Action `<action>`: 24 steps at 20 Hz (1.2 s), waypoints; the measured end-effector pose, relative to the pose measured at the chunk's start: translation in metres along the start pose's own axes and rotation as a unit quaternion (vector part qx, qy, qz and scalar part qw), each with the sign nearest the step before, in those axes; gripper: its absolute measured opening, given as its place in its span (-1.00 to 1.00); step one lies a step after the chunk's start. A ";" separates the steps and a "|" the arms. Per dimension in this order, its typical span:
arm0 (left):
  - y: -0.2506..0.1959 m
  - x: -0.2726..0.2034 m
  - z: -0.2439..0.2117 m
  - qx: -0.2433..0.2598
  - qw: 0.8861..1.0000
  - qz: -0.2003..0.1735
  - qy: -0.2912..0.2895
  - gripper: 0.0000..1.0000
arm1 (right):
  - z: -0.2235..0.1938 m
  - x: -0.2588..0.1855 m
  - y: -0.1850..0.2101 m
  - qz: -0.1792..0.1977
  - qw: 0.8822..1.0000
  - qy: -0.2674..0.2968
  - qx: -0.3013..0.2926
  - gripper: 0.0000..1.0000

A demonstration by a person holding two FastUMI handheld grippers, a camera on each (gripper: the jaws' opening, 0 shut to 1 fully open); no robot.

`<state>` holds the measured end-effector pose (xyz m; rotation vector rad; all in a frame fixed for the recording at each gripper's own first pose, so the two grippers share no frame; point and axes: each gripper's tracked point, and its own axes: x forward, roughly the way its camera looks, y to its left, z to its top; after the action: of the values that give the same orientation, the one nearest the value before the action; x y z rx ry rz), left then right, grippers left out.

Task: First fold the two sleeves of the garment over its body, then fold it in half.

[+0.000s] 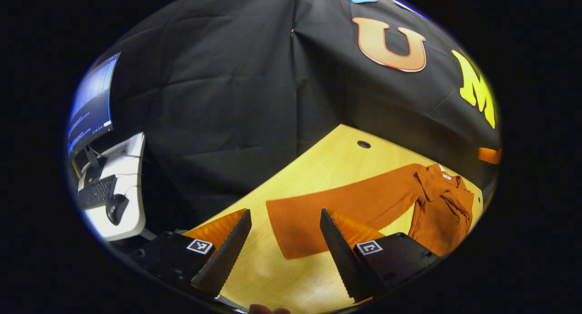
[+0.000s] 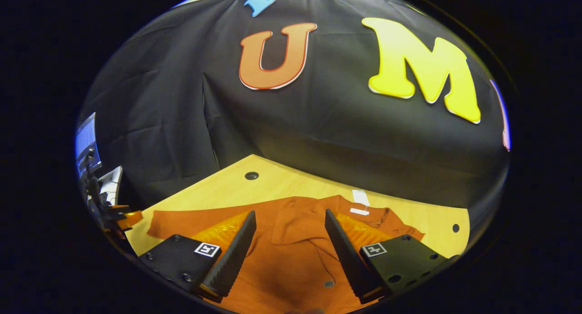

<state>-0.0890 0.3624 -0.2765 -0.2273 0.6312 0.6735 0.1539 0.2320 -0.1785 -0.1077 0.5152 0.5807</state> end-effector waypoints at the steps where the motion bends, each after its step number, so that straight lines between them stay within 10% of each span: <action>1: -0.003 0.005 -0.007 -0.001 1.000 0.000 0.009 0.97 | -0.003 -0.020 -0.008 -0.005 1.000 -0.002 0.002 0.94; 13: -0.009 0.049 -0.040 0.006 0.998 0.040 0.037 0.90 | -0.025 -0.193 -0.162 -0.179 0.976 -0.032 0.119 0.93; 18: -0.026 0.052 -0.035 -0.008 0.999 0.029 0.032 -0.80 | -0.032 -0.207 -0.164 -0.183 0.975 -0.029 0.119 0.92; 24: -0.039 0.050 -0.007 -0.024 0.999 -0.023 0.014 -0.94 | -0.057 -0.212 -0.146 -0.162 0.983 -0.006 0.092 0.93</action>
<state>-0.0367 0.3552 -0.3130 -0.2949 0.6362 0.6432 0.0581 -0.0088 -0.1297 -0.0115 0.5251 0.2142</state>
